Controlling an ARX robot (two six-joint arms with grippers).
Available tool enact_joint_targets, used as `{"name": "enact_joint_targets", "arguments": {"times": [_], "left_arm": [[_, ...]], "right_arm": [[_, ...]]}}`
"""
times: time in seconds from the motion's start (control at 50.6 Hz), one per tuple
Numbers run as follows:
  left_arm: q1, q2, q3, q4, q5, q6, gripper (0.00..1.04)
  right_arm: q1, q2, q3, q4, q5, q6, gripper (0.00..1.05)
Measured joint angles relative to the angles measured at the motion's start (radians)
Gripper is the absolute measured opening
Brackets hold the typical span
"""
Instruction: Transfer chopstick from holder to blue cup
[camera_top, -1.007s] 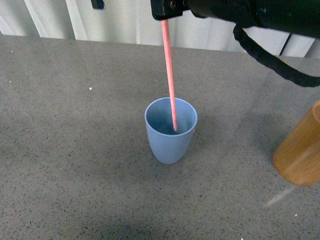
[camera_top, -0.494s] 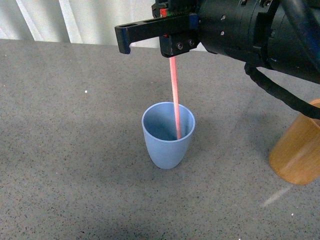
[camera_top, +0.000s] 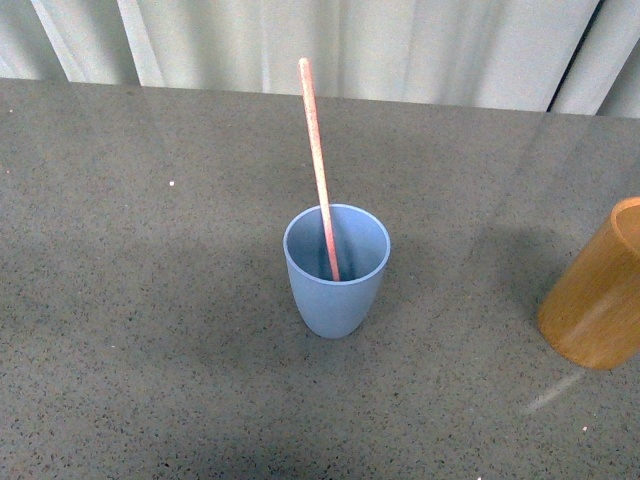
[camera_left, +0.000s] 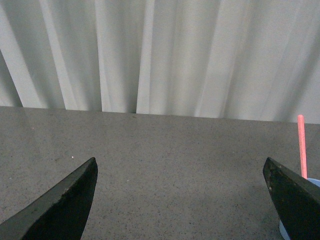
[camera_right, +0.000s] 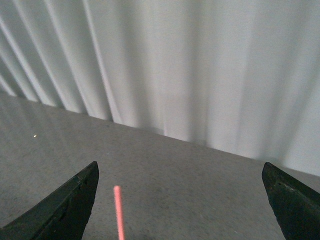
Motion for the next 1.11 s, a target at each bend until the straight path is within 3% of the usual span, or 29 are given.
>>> {"name": "enact_joint_targets", "arguments": {"times": [0.079, 0.237, 0.454, 0.592, 0.711, 0.81, 1.007, 1.106], "left_arm": [[0.0, 0.0, 0.0, 0.0, 0.0, 0.0, 0.98], [0.0, 0.0, 0.0, 0.0, 0.0, 0.0, 0.98], [0.0, 0.0, 0.0, 0.0, 0.0, 0.0, 0.98], [0.0, 0.0, 0.0, 0.0, 0.0, 0.0, 0.98], [0.0, -0.001, 0.0, 0.0, 0.0, 0.0, 0.98], [0.0, 0.0, 0.0, 0.0, -0.001, 0.0, 0.98], [0.0, 0.0, 0.0, 0.0, 0.0, 0.0, 0.98], [0.0, 0.0, 0.0, 0.0, 0.0, 0.0, 0.98]], "right_arm": [[-0.051, -0.119, -0.034, -0.093, 0.028, 0.032, 0.95], [-0.152, -0.454, -0.13, -0.431, 0.154, 0.071, 0.95], [-0.17, -0.898, -0.282, -0.863, 0.229, 0.099, 0.95], [-0.213, -1.113, -0.43, -0.619, 0.198, -0.035, 0.68], [-0.257, -1.14, -0.459, -0.609, 0.156, -0.066, 0.5], [-0.369, -1.159, -0.484, -0.61, 0.015, -0.079, 0.35], [-0.422, -1.182, -0.506, -0.608, -0.003, -0.084, 0.04], [-0.423, -1.189, -0.515, -0.607, -0.002, -0.087, 0.01]]}}
